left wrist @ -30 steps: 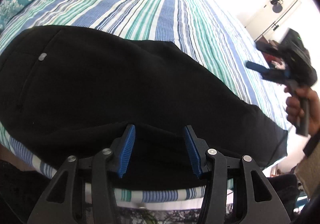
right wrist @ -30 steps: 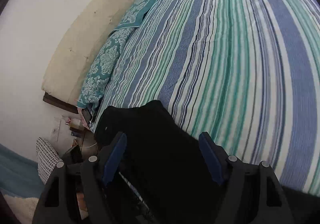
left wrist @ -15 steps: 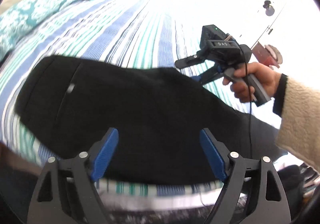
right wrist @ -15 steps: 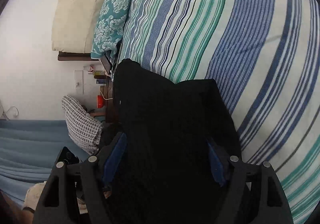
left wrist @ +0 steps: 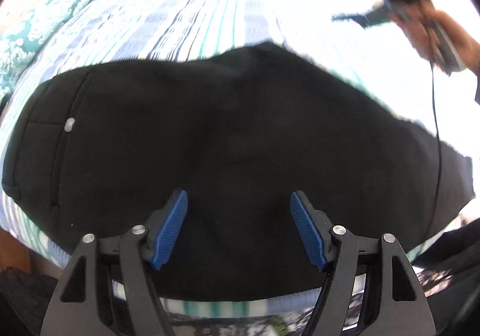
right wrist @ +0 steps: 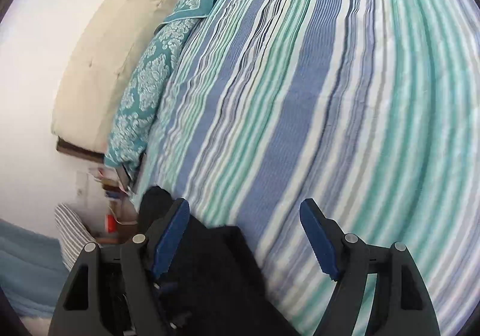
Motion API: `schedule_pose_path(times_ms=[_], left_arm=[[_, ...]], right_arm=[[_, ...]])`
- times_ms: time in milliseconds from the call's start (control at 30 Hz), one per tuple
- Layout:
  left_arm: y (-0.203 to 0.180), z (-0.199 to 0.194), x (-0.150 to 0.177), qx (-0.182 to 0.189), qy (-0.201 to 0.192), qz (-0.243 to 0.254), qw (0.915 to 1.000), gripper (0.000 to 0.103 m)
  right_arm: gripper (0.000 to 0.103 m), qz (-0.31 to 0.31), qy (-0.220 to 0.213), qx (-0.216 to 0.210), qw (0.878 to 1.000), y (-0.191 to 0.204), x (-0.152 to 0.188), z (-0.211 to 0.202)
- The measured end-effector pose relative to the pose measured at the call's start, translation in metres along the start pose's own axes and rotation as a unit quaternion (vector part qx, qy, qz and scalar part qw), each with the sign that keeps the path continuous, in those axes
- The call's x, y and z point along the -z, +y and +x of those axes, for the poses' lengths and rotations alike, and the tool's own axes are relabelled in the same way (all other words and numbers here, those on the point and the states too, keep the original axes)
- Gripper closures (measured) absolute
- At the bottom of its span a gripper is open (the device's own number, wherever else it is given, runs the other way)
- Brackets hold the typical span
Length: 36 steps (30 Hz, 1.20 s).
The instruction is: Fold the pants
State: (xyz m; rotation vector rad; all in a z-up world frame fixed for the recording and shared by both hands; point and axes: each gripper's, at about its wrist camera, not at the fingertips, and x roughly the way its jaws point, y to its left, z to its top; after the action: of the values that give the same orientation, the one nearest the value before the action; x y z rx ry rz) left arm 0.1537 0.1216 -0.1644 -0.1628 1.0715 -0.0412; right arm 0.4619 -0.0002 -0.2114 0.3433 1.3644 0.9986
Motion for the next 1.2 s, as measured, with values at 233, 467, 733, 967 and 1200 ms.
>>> schedule_pose_path(times_ms=[233,467,733,967,1200], left_arm=[[-0.017,0.02,0.006,-0.012,0.04,0.043,0.9982,0.016],[-0.008,-0.021,0.007,-0.031,-0.017,0.034,0.9988,0.015],[0.05,0.022,-0.03,-0.098,0.018,-0.008,0.995,0.01],[0.033,0.011,-0.013,-0.118,0.023,0.034,0.9921,0.01],[0.024,-0.017,0.0,-0.042,-0.038,0.018,0.9982,0.01]], right_arm=[[0.021,0.079,0.047,-0.042,0.995,-0.039,0.145,-0.004],[0.026,0.051,-0.223,0.132,0.964,-0.009,0.191,-0.076],[0.023,-0.063,-0.195,0.238,0.949,0.072,0.263,-0.039],[0.022,-0.013,-0.182,0.312,0.932,0.064,0.306,-0.017],[0.02,-0.044,-0.184,0.358,0.914,0.079,0.315,-0.013]])
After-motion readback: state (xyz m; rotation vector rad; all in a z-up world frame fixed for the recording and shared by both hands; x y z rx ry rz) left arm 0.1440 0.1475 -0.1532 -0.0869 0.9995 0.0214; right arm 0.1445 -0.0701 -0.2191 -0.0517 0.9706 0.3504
